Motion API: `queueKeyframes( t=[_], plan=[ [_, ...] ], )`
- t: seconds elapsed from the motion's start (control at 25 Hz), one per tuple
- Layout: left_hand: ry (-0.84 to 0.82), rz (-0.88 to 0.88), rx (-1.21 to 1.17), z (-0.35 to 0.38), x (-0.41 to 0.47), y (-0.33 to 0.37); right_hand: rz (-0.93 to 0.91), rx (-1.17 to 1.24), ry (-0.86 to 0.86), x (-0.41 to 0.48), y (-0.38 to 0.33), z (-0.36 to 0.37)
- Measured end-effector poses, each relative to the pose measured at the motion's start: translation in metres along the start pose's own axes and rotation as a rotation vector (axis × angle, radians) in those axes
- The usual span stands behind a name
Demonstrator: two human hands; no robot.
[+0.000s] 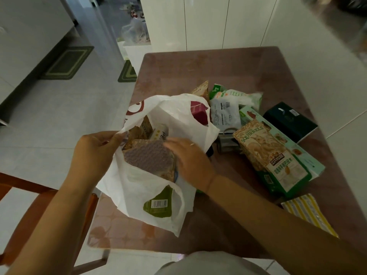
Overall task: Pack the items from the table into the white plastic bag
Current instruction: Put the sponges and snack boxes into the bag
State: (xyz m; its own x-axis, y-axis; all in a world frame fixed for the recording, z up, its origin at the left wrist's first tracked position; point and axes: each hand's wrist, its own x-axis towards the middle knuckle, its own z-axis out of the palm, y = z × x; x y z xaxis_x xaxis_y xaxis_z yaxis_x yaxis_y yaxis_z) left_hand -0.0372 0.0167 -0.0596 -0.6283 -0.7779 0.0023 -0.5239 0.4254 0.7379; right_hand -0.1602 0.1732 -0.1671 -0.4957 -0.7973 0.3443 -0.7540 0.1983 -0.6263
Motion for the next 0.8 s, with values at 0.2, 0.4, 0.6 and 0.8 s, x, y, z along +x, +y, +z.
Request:
queueKeyframes(
  t=[0.2, 0.4, 0.6, 0.8],
  plan=[
    [-0.014, 0.006, -0.017, 0.003, 0.0, 0.0, 0.723, -0.576, 0.021, -0.059, 0.093, -0.076],
    [-0.015, 0.032, -0.02, 0.006, 0.0, -0.001, 1.039, -0.706, -0.198, -0.108, 0.14, -0.102],
    [-0.012, 0.024, -0.008, 0.007, 0.001, -0.003, 1.0, -0.711, -0.102, -0.11, 0.145, -0.091],
    [-0.013, 0.031, -0.002, 0.009, 0.0, -0.002, 0.936, -0.742, -0.039, -0.11, 0.139, -0.087]
  ],
)
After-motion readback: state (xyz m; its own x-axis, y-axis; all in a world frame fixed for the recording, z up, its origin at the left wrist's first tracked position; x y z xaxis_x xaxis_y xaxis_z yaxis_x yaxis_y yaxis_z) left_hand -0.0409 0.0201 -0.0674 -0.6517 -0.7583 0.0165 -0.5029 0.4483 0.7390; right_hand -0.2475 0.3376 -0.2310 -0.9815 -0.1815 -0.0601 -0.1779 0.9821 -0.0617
